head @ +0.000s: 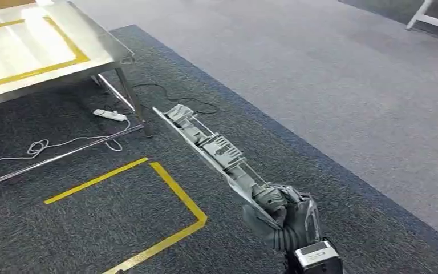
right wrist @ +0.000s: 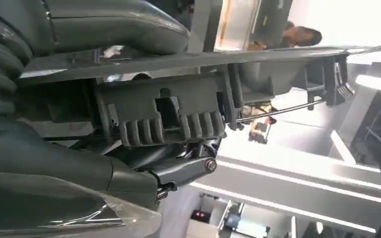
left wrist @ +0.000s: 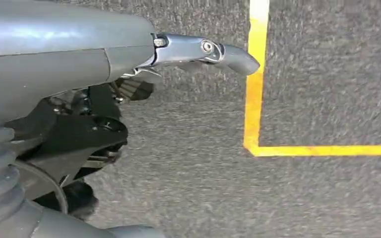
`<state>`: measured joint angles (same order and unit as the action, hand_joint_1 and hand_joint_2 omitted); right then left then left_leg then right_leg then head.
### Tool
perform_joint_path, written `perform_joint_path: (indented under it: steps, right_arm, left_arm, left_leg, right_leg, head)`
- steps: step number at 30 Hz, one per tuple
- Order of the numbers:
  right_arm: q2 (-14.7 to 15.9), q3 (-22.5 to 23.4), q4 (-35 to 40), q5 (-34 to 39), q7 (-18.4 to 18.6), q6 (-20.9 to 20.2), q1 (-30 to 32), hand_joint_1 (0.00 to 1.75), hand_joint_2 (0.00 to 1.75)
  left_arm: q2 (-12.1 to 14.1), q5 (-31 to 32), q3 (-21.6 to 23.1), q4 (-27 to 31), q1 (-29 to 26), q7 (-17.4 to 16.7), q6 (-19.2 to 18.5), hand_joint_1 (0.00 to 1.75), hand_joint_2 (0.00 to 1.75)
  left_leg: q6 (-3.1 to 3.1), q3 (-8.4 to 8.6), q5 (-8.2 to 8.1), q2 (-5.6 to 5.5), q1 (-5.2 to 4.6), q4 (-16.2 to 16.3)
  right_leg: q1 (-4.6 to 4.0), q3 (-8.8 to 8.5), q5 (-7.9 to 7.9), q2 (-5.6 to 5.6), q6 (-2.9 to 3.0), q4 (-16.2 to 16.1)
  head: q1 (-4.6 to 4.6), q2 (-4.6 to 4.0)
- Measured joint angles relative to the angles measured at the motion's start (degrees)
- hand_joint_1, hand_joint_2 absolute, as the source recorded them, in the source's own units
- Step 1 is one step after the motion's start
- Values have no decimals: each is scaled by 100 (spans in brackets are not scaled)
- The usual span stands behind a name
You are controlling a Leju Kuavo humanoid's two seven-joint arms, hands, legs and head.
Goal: Take the parts from the cabinet and place them on the table.
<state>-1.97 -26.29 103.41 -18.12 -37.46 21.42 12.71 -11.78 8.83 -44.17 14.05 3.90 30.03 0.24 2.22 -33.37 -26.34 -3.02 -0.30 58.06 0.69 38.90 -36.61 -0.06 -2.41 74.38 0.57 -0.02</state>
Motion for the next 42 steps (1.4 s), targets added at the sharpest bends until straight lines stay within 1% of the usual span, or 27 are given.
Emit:
perform_joint_path:
  steps: [2, 3, 4, 8, 9, 10, 11, 13, 14, 16, 18, 19, 20, 24, 25, 26, 27, 28, 29, 30, 32, 34, 36, 38, 40, 41, 42]
  right_arm:
    - [9, -2, 0, -59, 2, -53, 7, 175, 175]
    - [13, -9, 0, -107, 0, -93, -3, 175, 175]
    - [26, -20, -2, -136, -2, -120, -7, 175, 175]
    - [55, -129, 0, -256, -9, -166, -14, 175, 175]
    - [57, -146, 0, -260, -7, -168, -23, 175, 175]
    - [57, -159, 0, -273, -9, -173, -22, 175, 175]
    - [59, -164, 0, -273, -11, -173, -21, 175, 175]
    - [65, -173, 0, -273, -11, -173, -17, 175, 175]
    - [68, -173, 0, -273, -9, -173, -16, 175, 175]
    - [76, -186, 0, -286, -7, -173, -18, 175, 175]
    - [83, -212, 0, -306, 9, -171, -23, 175, 175]
    - [83, -225, -2, -313, 15, -166, -25, 175, 175]
    - [89, -234, 0, -321, 20, -155, -27, 175, 175]
    - [133, -304, 0, -378, 68, -155, -60, 175, 175]
    - [153, -325, -2, -393, 89, -159, -69, 175, 175]
    - [171, -341, 0, -402, 92, -157, -67, 175, 175]
    - [197, -359, -2, -404, 92, -157, -65, 175, 175]
    - [223, -378, -2, -404, 94, -155, -54, 175, 175]
    - [243, -387, -2, -402, 94, -153, -52, 175, 175]
    - [266, -402, -9, -404, 105, -151, -48, 175, 175]
    - [304, -426, -9, -404, 114, -140, -39, 175, 175]
    - [315, -435, -9, -407, 116, -131, -47, 175, 175]
    - [326, -467, -5, -411, 120, -107, -65, 175, 175]
    - [345, -490, -7, -422, 138, -70, -60, 175, 175]
    - [363, -496, -4, -442, 157, -28, -53, 175, 175]
    - [367, -512, -4, -457, 160, -6, -61, 175, 175]
    - [367, -533, -4, -466, 162, 7, -70, 175, 175]
  left_arm:
    - [0, 35, 0, 0, 6, 0, -4, 0, 175]
    - [-4, 55, 0, 0, 9, 0, -7, 0, 175]
    - [0, 74, 0, 0, 27, 2, -9, 0, 175]
    - [7, 92, -4, 2, 17, 2, -20, 0, 175]
    - [17, 92, -4, 2, 14, 0, -20, 0, 175]
    - [17, 94, -4, 2, 29, 2, -20, 0, 175]
    - [17, 94, -4, 2, 49, 2, -20, 0, 175]
    - [17, 94, -4, 2, 62, 2, -20, 0, 175]
    - [17, 100, -4, 2, 55, 0, -20, 0, 175]
    - [20, 103, -7, 2, 38, 2, -20, 0, 175]
    - [20, 133, -7, 2, 39, 0, -22, 0, 175]
    - [20, 146, -7, 2, 44, 0, -26, 0, 175]
    - [20, 149, -7, 2, 65, -2, -30, 0, 175]
    - [28, 173, -9, 7, 44, -7, -44, 0, 175]
    - [24, 186, -11, 7, 31, -7, -48, 0, 175]
    - [26, 197, -13, 9, 49, -9, -50, 0, 175]
    - [24, 210, -13, 11, 74, -9, -52, 0, 175]
    - [13, 212, -13, 11, 90, -9, -59, 0, 175]
    - [13, 219, -13, 11, 95, -9, -63, 0, 175]
    - [13, 227, -13, 11, 92, -9, -63, 0, 175]
    - [15, 234, -15, 11, 85, -9, -63, 0, 175]
    - [11, 262, -15, 11, 85, -11, -63, 0, 175]
    - [15, 264, -17, 11, 104, -26, -66, 0, 175]
    - [17, 271, -20, 11, 96, -26, -66, 0, 175]
    - [22, 280, -20, 20, 108, -28, -66, 0, 175]
    - [20, 284, -17, 20, 116, -28, -68, 0, 175]
    - [20, 293, -20, 20, 121, -28, -68, 0, 175]
  left_leg:
    - [-22, 37, -16, -175, 5, 8]
    - [-52, 43, -38, -255, 18, 22]
    - [-78, 9, -45, -319, -15, 54]
    - [-197, -55, -5, -546, 36, 36]
    - [-229, -66, -61, -267, 15, 98]
    - [-261, -173, -210, 36, -6, 323]
    - [-284, -349, -410, 168, -2, 691]
    - [-317, -852, -821, 243, 32, 1722]
    - [-328, -958, -829, 245, 44, 1913]
    - [-328, -776, -476, 267, 57, 1527]
    - [-273, -268, 66, 428, 39, 503]
    - [-239, -81, 63, 681, -11, 173]
    - [-202, -47, 11, 756, -71, 100]
    - [-85, -56, -29, 582, -56, 39]
    - [-61, -17, -16, 549, -19, 1]
    - [-26, -4, -31, 513, -5, 0]
    - [-1, -2, -42, 484, 0, 3]
    - [22, 10, -60, 432, -2, 2]
    - [35, 24, -77, 395, -7, 4]
    - [39, 56, -101, 358, -12, 4]
    - [29, 156, -170, 283, -13, 5]
    - [-9, 273, -261, 237, -12, 8]
    - [-75, 249, -310, 211, -46, 57]
    - [-111, 247, -306, 215, -36, 22]
    - [-187, 270, -393, 230, -25, 68]
    - [-226, 201, -470, 241, -24, 247]
    - [-264, -19, -666, 245, -4, 681]
  right_leg:
    - [7, -375, 624, 77, 27, -960]
    - [31, -608, 818, 342, 41, -1522]
    - [50, -663, 732, 511, 49, -1611]
    - [35, -741, 747, 310, 160, -1651]
    - [54, -772, 759, 216, 196, -1681]
    - [48, -795, 741, 140, 241, -1691]
    - [42, -803, 728, 57, 261, -1690]
    - [35, -823, 695, -142, 289, -1687]
    - [35, -835, 677, -216, 286, -1686]
    - [34, -892, 633, -359, 270, -1686]
    - [32, -996, 568, -486, 237, -1688]
    - [30, -1010, 531, -537, 201, -1700]
    - [-12, -987, 497, -585, 149, -1686]
    - [-17, -1120, 446, -763, 42, -1746]
    - [4, -1066, 379, -554, 6, -1674]
    - [7, -929, 243, -266, -3, -1399]
    - [9, -695, 70, -106, -13, -972]
    - [8, -337, -144, -26, -21, -357]
    - [4, -53, -235, -4, -24, 68]
    - [0, 129, -169, -5, -18, 247]
    - [-1, 45, 383, -5, 8, -254]
    - [-1, -342, 1057, -5, 50, -1334]
    - [-18, -513, 895, 9, 100, -1590]
    - [-38, -487, 878, 22, 152, -1544]
    - [10, -559, 862, 12, 220, -1599]
    - [11, -592, 836, 7, 260, -1603]
    - [11, -622, 805, -5, 297, -1603]
  head:
    - [-4, 0]
    - [-3, 0]
    - [0, 0]
    - [7, 2]
    - [-2, 2]
    - [70, 0]
    - [63, 2]
    - [65, 2]
    - [68, 2]
    - [66, 2]
    - [68, 2]
    - [59, 0]
    - [72, 2]
    - [61, 0]
    - [36, 0]
    - [28, 0]
    - [9, 2]
    - [-9, 0]
    - [-4, 0]
    - [-9, 0]
    - [-13, 0]
    - [-22, 0]
    - [-22, 0]
    - [0, 2]
    - [-2, 2]
    - [35, 2]
    - [37, 2]
